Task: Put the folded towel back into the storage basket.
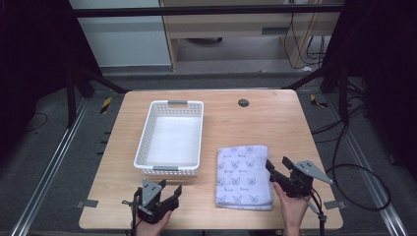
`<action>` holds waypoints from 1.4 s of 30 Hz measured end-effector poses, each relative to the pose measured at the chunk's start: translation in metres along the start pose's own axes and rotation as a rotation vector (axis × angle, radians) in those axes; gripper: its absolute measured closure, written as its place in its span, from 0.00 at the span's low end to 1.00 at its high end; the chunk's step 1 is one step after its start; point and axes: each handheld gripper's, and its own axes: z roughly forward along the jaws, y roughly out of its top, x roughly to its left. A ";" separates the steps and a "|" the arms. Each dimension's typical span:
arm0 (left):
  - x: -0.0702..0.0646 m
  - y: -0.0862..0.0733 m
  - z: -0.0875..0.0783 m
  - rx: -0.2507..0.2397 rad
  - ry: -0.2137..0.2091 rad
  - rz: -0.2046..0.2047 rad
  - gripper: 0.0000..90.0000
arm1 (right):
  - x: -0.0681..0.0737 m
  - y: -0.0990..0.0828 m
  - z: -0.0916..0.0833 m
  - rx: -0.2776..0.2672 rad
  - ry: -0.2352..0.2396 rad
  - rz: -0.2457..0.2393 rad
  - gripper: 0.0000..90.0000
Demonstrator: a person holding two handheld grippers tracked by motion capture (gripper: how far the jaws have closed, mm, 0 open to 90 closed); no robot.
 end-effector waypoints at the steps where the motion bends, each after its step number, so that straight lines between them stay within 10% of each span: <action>1: -0.003 0.000 0.002 0.003 -0.009 0.005 0.43 | 0.001 0.001 0.001 0.001 0.000 0.001 0.36; 23: -0.057 0.010 0.036 0.065 -0.129 0.122 0.47 | 0.009 0.022 0.025 0.068 0.024 -0.125 0.36; 42: -0.084 0.010 0.069 0.136 -0.166 0.150 0.51 | -0.002 0.018 0.060 0.187 0.007 -0.122 0.42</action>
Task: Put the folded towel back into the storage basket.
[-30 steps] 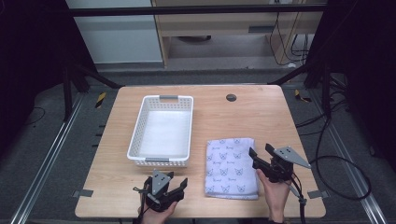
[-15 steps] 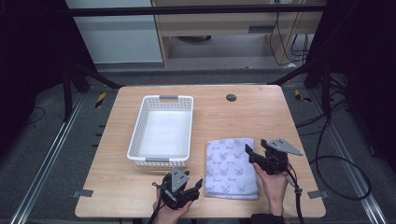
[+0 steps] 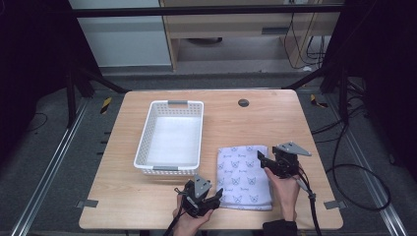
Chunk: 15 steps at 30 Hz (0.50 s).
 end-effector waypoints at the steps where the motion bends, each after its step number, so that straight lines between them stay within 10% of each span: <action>1: 0.000 0.000 0.002 0.006 0.002 0.003 0.51 | -0.001 -0.001 0.002 0.010 0.005 0.004 0.42; 15: -0.001 -0.003 0.019 0.069 0.008 -0.012 0.52 | -0.010 -0.020 0.030 0.134 0.012 0.019 0.47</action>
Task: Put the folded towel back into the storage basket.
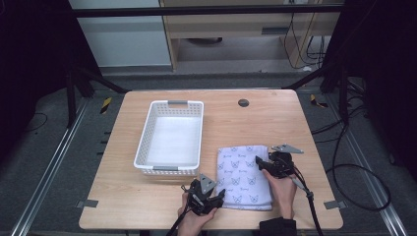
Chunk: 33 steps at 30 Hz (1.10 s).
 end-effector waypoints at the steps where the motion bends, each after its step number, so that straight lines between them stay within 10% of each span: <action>1: -0.001 0.000 0.001 0.000 0.001 -0.003 0.52 | 0.000 -0.001 0.001 0.002 0.001 0.007 0.47; 17: -0.001 -0.001 0.007 0.026 -0.004 -0.020 0.54 | -0.005 -0.006 0.009 0.037 0.028 0.064 0.49; 33: -0.009 0.001 0.006 0.021 -0.029 -0.023 0.86 | -0.002 -0.007 0.007 0.026 0.085 0.091 0.82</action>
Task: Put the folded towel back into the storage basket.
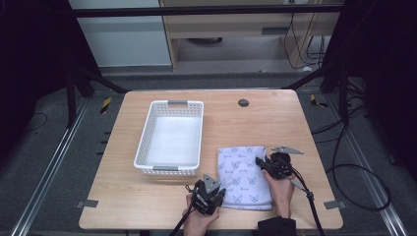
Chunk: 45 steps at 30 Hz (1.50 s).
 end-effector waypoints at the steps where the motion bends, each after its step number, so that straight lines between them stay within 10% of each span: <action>1: 0.001 0.000 0.000 -0.008 -0.003 -0.003 0.88 | -0.001 0.000 -0.001 -0.005 0.010 0.002 0.83; 24: 0.006 0.017 -0.050 -0.162 0.010 0.027 0.91 | 0.035 0.018 -0.057 -0.246 0.036 -0.073 0.83; 45: 0.009 0.035 -0.076 -0.216 0.031 0.062 0.91 | 0.051 0.033 -0.077 -0.335 0.044 -0.082 0.82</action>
